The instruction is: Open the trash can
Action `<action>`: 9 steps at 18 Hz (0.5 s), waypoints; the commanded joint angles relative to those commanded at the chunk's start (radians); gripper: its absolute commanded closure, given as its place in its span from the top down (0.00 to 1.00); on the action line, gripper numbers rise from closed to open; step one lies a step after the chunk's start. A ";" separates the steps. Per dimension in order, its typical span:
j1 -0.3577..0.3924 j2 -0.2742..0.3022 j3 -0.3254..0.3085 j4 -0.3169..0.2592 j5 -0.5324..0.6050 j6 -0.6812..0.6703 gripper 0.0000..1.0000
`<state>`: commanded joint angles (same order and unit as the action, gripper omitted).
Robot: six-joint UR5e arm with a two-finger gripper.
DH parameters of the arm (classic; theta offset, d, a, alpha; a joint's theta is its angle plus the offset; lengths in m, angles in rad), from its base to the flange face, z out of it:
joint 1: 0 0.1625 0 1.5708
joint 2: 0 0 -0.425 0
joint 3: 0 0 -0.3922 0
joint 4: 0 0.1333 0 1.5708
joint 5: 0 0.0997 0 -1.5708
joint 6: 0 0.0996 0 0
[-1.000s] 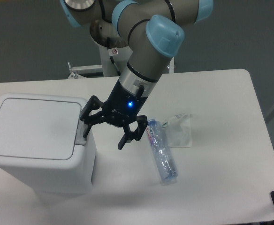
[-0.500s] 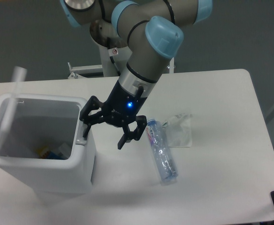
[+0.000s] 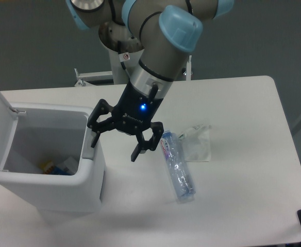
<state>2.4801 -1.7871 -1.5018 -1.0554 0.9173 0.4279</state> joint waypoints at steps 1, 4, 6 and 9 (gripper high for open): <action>0.031 -0.003 0.000 0.000 0.000 0.011 1.00; 0.088 -0.038 -0.011 -0.003 0.000 0.090 1.00; 0.126 -0.038 -0.014 -0.003 0.000 0.110 1.00; 0.169 -0.041 -0.009 -0.003 0.000 0.129 1.00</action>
<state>2.6491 -1.8285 -1.5110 -1.0584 0.9173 0.5567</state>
